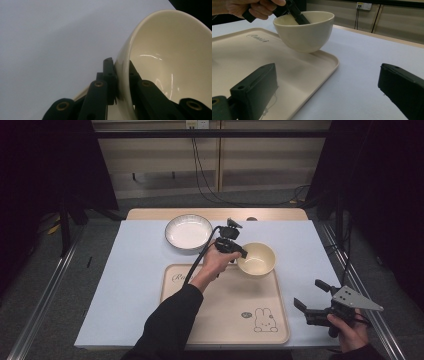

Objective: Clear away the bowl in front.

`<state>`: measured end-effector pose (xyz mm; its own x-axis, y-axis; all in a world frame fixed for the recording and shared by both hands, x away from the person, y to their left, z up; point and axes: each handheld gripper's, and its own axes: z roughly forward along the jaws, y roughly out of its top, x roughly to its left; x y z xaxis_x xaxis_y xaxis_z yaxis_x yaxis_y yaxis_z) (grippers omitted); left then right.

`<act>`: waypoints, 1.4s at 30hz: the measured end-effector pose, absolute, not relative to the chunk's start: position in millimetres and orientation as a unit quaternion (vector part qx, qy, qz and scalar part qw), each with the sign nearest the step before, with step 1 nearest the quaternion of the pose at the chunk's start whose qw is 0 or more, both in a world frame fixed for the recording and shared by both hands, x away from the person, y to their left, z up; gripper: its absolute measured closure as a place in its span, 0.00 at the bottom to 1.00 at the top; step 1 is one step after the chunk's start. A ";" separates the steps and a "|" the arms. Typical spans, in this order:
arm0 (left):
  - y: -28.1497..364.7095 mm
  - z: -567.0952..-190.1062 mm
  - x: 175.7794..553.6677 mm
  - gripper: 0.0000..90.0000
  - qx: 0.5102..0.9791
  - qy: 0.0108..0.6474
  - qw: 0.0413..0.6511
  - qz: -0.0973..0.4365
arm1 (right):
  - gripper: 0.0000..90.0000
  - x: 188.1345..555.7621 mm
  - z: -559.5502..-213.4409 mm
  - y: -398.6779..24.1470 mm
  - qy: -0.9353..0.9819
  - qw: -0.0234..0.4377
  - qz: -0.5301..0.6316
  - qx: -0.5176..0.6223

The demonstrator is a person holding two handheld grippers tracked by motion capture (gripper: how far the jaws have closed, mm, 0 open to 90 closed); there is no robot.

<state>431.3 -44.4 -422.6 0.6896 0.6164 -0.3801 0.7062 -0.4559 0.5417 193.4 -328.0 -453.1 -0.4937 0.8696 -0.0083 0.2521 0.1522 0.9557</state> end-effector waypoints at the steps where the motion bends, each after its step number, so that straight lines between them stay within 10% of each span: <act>1: -44.4 -422.6 431.3 0.93 0.851 0.389 0.348 -0.065 | 0.02 193.4 -453.1 -328.0 0.696 0.302 0.512 0.403; 42: -70.5 -453.6 421.6 0.92 0.867 0.366 0.331 -0.067 | 0.02 194.0 -453.3 -328.0 0.698 0.302 0.512 0.400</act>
<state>421.6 -70.5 -453.6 0.7231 0.5907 -0.3580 0.6790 -0.5128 0.5254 194.0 -328.0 -453.3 -0.4967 0.8678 -0.0125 0.2491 0.1563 0.9558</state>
